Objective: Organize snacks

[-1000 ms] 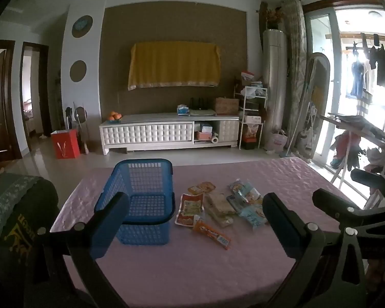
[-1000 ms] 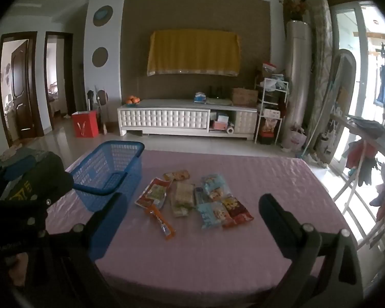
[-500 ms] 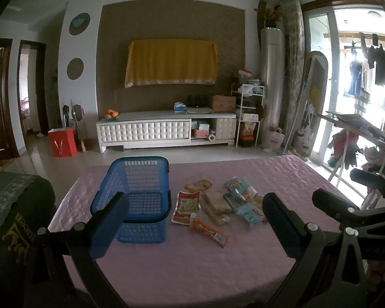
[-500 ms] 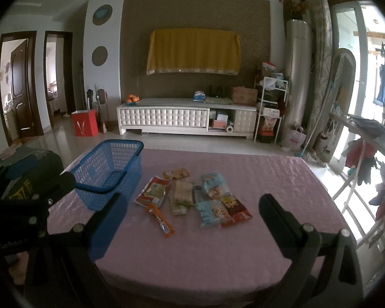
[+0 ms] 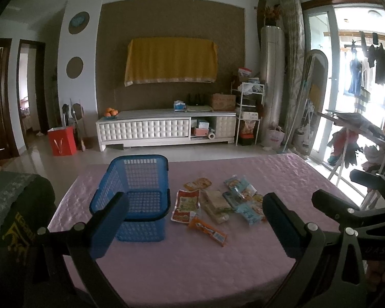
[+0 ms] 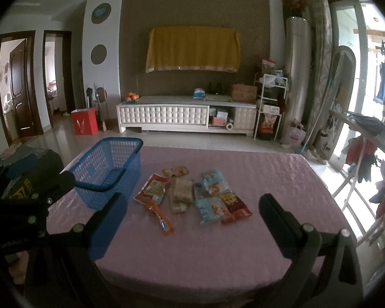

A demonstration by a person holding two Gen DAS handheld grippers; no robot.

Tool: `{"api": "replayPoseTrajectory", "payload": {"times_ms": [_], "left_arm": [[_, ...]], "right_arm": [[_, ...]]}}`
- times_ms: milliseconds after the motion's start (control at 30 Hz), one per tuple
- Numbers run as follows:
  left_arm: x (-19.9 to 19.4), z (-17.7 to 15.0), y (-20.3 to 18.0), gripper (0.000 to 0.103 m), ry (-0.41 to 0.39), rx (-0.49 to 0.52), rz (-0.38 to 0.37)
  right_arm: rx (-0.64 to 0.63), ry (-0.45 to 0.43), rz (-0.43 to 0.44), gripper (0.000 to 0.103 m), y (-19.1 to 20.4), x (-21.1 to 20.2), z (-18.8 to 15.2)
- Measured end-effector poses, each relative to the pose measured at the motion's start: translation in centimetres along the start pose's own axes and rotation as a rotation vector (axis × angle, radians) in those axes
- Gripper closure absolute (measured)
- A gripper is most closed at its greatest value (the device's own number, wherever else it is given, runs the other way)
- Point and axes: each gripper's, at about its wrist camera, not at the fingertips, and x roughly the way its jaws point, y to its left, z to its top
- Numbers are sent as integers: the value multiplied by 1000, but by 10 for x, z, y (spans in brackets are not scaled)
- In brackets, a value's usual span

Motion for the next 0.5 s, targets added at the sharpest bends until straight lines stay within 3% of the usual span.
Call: {"api": "replayPoseTrajectory", "payload": {"times_ms": [500], "left_arm": [[2,-2,0,0,17,-4,-7]], "right_arm": [[-5,25,5,0,-3,4,2]]}}
